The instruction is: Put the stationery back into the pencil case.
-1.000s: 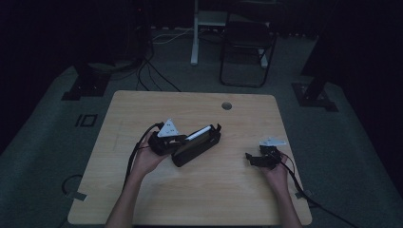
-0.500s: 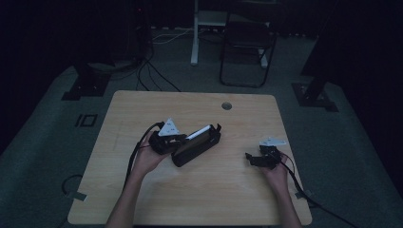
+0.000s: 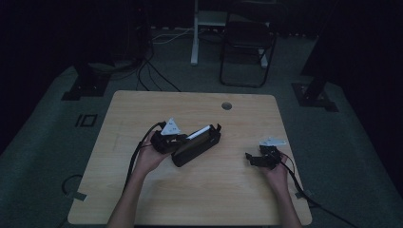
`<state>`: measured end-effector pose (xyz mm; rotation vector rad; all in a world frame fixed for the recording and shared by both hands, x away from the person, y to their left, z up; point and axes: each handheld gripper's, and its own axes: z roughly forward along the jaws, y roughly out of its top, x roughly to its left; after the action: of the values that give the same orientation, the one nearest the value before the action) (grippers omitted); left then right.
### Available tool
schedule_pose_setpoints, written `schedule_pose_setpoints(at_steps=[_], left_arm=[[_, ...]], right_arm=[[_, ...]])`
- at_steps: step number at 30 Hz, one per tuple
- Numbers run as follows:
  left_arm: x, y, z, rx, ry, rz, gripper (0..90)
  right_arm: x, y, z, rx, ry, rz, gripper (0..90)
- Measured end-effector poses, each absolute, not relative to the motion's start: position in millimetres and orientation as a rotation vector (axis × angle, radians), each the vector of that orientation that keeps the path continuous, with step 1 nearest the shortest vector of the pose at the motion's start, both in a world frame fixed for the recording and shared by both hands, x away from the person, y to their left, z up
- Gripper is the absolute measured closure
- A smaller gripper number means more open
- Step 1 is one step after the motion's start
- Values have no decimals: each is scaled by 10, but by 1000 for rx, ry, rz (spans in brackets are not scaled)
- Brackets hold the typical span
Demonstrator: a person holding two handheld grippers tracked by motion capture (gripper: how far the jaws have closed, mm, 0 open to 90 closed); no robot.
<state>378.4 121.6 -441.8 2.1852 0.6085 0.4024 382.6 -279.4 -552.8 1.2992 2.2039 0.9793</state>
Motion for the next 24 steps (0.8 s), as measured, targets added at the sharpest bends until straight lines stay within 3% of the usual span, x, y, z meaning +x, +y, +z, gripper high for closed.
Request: schedule_pose_setpoints(at_steps=[24], left_arm=[[3875,1162,-4517,2202,654,401,790]], right_arm=[[3826,-2793,-5528,1300,2203,980,213]])
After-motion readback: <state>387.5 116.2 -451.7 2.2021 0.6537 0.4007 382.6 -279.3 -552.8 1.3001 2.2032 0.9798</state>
